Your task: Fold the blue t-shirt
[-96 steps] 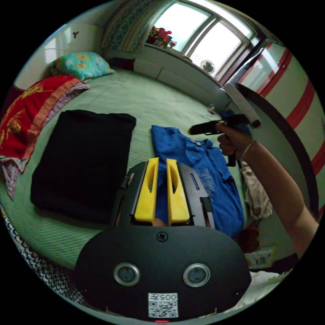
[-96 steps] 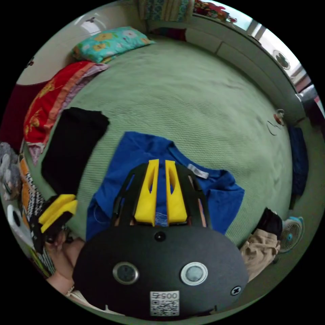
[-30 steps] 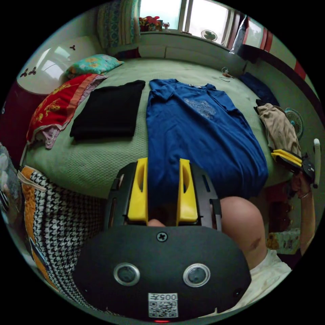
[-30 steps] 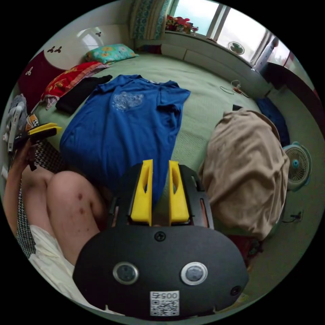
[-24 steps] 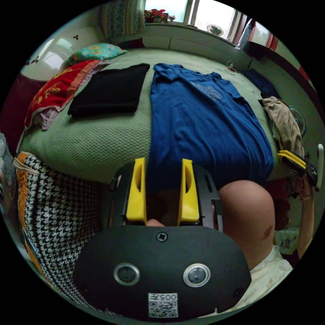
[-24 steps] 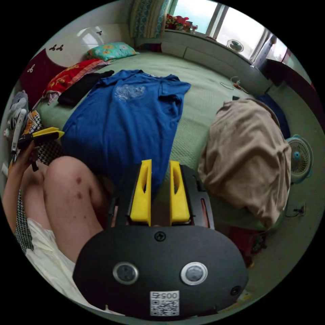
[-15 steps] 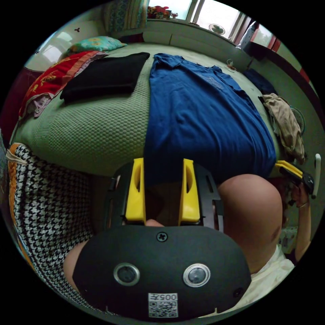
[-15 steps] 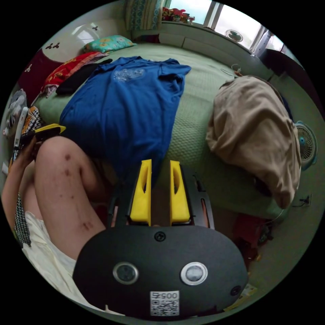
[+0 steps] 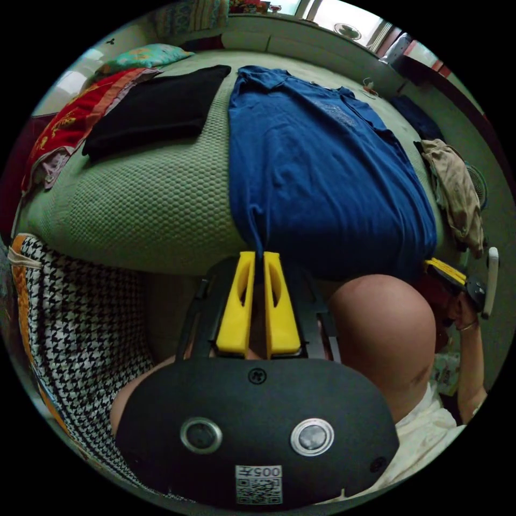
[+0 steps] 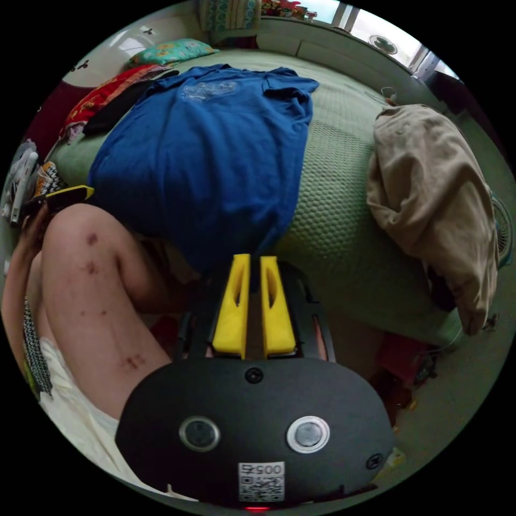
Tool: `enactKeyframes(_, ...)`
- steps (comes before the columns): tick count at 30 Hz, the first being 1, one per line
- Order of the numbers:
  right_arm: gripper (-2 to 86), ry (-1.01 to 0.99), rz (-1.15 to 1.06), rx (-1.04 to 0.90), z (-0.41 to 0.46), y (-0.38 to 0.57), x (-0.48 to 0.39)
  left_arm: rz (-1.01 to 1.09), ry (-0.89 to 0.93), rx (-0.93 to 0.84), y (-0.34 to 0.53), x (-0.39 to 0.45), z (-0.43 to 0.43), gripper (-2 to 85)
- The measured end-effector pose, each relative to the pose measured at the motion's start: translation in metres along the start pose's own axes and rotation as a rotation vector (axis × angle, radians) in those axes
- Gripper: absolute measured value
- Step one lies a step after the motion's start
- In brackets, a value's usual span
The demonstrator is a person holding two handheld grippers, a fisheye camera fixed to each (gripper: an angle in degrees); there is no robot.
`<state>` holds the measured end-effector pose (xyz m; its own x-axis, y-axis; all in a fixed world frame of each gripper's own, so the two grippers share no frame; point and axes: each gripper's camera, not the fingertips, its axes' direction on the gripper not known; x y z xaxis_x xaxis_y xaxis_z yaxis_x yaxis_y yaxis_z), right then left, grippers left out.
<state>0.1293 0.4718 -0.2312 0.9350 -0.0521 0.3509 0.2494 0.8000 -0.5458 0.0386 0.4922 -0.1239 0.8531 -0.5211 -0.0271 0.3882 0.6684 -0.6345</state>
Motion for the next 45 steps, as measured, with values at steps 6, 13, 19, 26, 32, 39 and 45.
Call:
enactKeyframes(6, -1.6, -0.088, -0.021, 0.101, -0.033, 0.022, 0.018, 0.066, -0.083, 0.03, 0.014, 0.01, -0.024, 3.3)
enactKeyframes(13, -1.7, -0.093, -0.049, 0.276, -0.1, 0.025, 0.038, 0.048, -0.043, 0.206, 0.017, 0.001, -0.09, 2.7)
enactKeyframes(19, -1.7, -0.114, -0.044, 0.33, -0.138, 0.03, 0.062, 0.051, 0.072, 0.195, 0.015, -0.01, -0.129, 2.1)
enactKeyframes(26, -1.7, -0.189, -0.02, 0.275, -0.137, 0.058, 0.093, 0.101, 0.13, 0.118, 0.02, -0.027, -0.136, 1.8)
enactKeyframes(32, -1.7, -0.191, 0.071, 0.127, -0.068, 0.073, 0.116, 0.025, 0.184, -0.11, 0.026, -0.06, -0.056, 2.6)
enactKeyframes(39, -0.5, -0.155, 0.119, 0.031, 0.005, 0.088, 0.129, -0.064, 0.254, -0.135, 0.05, -0.095, -0.005, 6.6)
enactKeyframes(45, 3.6, -0.132, 0.091, 0.082, 0.019, 0.102, 0.136, 0.061, 0.188, -0.079, 0.074, -0.106, -0.001, 13.7)
